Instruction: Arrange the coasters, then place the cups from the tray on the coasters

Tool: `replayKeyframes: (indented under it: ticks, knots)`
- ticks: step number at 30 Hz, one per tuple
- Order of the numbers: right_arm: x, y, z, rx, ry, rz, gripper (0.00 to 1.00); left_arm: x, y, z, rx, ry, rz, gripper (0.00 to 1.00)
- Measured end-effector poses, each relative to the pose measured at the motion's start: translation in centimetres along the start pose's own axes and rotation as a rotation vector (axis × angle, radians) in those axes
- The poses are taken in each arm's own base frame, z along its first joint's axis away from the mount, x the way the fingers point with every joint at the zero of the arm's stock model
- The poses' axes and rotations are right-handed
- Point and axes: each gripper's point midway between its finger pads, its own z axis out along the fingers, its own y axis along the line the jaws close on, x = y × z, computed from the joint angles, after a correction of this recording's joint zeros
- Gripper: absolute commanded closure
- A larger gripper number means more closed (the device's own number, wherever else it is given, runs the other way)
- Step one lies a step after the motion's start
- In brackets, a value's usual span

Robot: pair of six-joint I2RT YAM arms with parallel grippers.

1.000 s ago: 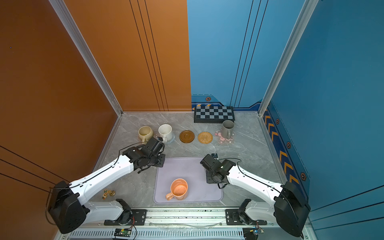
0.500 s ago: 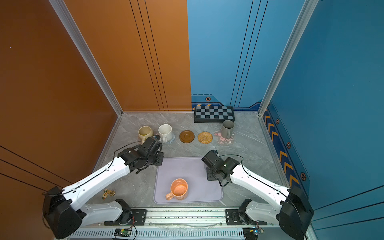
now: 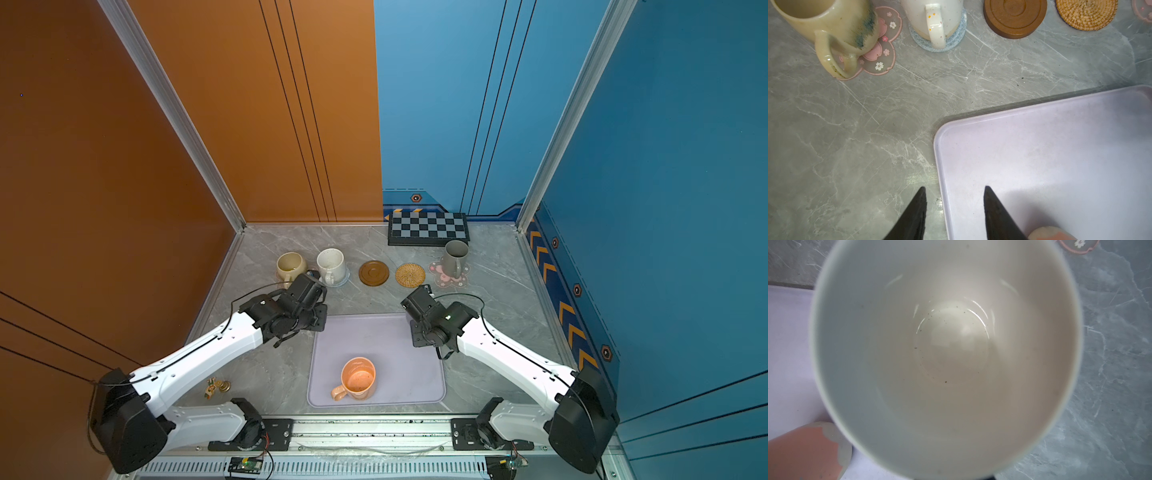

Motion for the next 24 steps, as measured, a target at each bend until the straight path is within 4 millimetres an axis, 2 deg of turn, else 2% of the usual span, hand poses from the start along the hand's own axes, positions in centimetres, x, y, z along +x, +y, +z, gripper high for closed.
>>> replayKeyframes:
  ticks: [8, 13, 24]
  knots:
    - [-2.3, -1.0, 1.0, 0.037, 0.017, -0.002, 1.00, 0.0, 0.3, 1.1, -0.043, 0.025, -0.004, 0.55]
    - [-3.9, -1.6, 1.6, 0.055, 0.020, 0.003, 1.00, -1.2, -0.3, 1.2, -0.042, 0.015, -0.011, 0.55]
    - [-7.9, -1.1, 4.2, 0.037, -0.006, 0.018, 1.00, -1.7, -0.3, 2.4, -0.066, 0.040, -0.012, 0.55]
